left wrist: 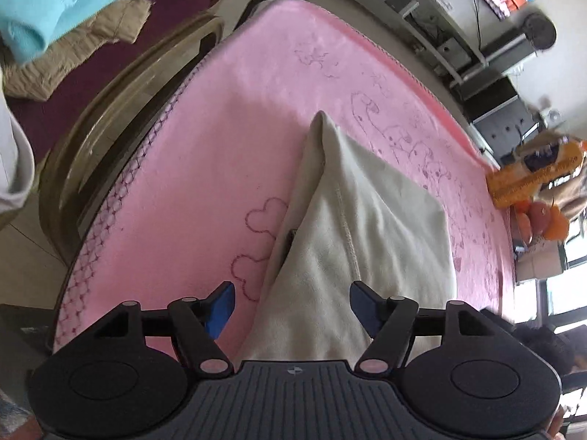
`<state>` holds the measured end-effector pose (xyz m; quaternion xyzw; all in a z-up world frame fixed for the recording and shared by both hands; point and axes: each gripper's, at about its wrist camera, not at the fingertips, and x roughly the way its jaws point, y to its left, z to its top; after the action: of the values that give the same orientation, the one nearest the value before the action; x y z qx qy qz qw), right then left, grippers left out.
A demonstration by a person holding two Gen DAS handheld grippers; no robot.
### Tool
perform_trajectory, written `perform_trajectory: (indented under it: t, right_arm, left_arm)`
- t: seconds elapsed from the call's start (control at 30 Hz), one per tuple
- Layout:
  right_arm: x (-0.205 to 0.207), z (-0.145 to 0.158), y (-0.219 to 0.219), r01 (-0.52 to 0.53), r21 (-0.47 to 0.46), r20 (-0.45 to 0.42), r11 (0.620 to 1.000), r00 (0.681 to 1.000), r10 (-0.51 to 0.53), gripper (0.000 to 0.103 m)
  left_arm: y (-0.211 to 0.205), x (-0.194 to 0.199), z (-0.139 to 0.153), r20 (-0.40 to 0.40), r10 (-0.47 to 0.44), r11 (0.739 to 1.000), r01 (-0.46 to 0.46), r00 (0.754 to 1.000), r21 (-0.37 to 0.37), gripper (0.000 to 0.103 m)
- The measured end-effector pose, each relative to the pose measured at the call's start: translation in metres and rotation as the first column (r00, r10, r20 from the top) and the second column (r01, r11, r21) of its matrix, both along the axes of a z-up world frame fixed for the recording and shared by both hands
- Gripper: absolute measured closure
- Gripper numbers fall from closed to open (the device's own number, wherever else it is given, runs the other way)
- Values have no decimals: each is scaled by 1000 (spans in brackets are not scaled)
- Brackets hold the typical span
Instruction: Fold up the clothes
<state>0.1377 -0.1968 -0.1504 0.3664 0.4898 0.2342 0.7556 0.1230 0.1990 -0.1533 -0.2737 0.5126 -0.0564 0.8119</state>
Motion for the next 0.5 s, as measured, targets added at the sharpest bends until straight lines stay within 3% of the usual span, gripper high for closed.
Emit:
perform_trajectory:
  t: [0.2,0.3,0.37,0.4,0.5]
  right_arm:
    - [8,-15,13,-41,19,-26,999,999,41,39]
    - [12,-22,13,-33,62,-50,998,998,36,39]
    - [14,-24,11,-30,87,-59,996,998,35,45]
    - [16,-26,12,-35,101,-67,994,997,42,57]
    - [20,-36,14,-34,144,-94,989,994,48,59]
  left_arm:
    - [6,-5,-9,0,31,993,-31,1000,-114,39]
    - [-1,-1,-10,-13,-11,995,10,1000,-95,36]
    - [-4,-2,-8,-9,-34,996,33,999,-81,33]
    - [-6,0,-8,-9,-44,995,43,999,-86,33]
    - [-12,7,-8,12,-60,993,61,998,-98,32]
